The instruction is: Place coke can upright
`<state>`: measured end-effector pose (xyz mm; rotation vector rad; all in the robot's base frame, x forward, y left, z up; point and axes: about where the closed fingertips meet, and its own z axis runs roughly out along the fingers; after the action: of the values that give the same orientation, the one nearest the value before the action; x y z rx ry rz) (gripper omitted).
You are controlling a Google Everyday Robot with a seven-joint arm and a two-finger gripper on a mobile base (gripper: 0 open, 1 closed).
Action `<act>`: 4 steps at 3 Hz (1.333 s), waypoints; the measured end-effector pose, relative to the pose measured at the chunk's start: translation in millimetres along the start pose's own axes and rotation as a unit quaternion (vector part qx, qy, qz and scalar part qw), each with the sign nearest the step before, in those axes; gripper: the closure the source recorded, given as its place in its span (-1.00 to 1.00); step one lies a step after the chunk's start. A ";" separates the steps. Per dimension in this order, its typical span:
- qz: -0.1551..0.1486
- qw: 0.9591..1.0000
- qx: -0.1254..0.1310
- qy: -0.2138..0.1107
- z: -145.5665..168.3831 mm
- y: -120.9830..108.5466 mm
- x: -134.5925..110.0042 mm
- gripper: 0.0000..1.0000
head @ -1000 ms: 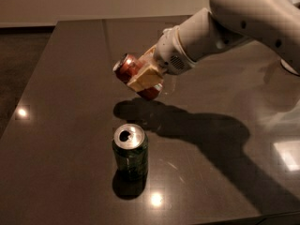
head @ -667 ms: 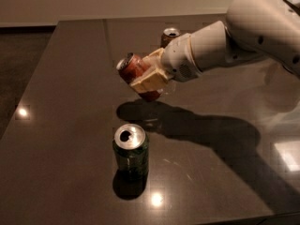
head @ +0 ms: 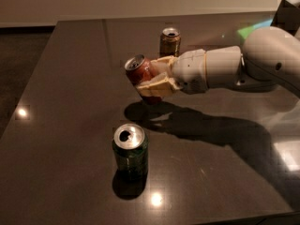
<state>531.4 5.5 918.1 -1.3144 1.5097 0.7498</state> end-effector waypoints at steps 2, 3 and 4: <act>0.014 0.998 0.009 -0.064 -5.5 -2.4 9.5 1.00; 0.023 0.996 0.009 -0.087 -8.5 -3.3 14.1 0.67; 0.037 0.993 0.009 -0.114 -11.0 -4.0 19.9 0.19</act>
Offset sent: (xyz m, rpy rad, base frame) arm 0.0030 -0.0203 -0.0113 0.2096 -0.0168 -0.0190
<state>533.2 -12.7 904.0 -1.1228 1.3834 0.9008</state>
